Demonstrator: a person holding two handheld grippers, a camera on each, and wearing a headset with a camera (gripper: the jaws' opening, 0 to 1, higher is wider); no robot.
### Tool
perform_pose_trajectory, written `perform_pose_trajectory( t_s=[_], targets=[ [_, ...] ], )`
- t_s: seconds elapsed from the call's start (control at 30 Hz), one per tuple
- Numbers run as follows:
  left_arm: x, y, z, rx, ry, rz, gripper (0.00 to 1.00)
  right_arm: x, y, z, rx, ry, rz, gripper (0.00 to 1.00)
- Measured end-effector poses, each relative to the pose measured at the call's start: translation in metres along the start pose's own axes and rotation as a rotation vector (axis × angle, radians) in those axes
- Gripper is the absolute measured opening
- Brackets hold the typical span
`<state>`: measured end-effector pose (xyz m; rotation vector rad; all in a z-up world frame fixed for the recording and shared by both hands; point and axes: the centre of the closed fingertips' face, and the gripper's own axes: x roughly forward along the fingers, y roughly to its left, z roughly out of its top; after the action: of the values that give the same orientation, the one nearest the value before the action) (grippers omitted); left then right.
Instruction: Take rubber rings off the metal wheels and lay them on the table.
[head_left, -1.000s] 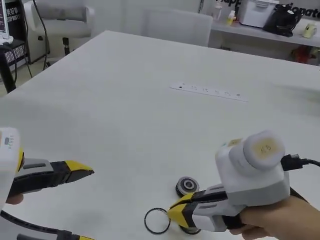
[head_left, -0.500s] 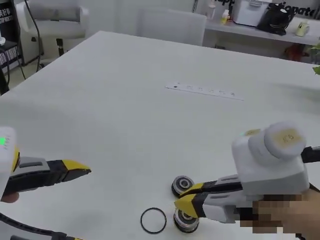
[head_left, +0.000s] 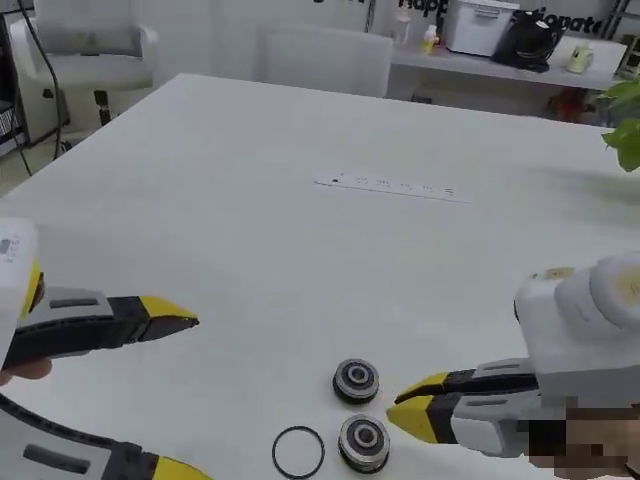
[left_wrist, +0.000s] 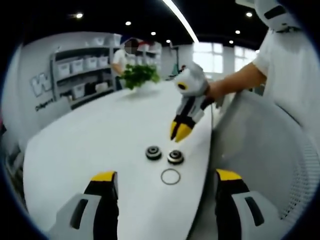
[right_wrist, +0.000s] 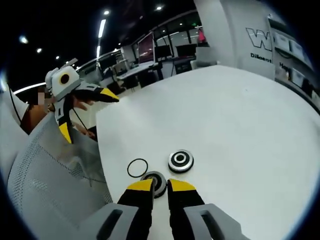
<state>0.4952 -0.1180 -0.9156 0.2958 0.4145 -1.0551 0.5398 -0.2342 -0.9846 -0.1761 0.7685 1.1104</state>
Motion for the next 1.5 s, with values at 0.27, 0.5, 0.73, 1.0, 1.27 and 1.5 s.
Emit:
perform_pose_trajectory(
  t_s=[0.27, 0.5, 0.73, 1.0, 1.27, 1.5],
  targets=[
    [0.018, 0.003, 0.037, 0.101, -0.029, -0.060, 0.79, 0.000, 0.001, -0.008, 0.003, 0.000, 0.021, 0.12],
    [0.044, -0.002, 0.046, 0.156, -0.018, -0.121, 0.76, 0.005, 0.008, -0.018, -0.026, 0.027, 0.054, 0.14],
    [0.082, -0.008, 0.046, 0.203, -0.007, -0.159, 0.62, 0.010, 0.006, -0.029, -0.034, 0.050, 0.065, 0.15],
    [0.112, -0.013, 0.036, 0.180, -0.005, -0.203, 0.52, 0.013, 0.007, -0.031, -0.045, 0.047, 0.074, 0.17],
    [0.133, -0.017, 0.001, 0.143, 0.053, -0.192, 0.43, 0.017, 0.010, -0.033, -0.071, 0.051, 0.084, 0.18],
    [0.139, -0.023, -0.019, 0.158, 0.100, -0.186, 0.35, 0.022, 0.011, -0.035, -0.098, 0.058, 0.088, 0.17]
  ],
)
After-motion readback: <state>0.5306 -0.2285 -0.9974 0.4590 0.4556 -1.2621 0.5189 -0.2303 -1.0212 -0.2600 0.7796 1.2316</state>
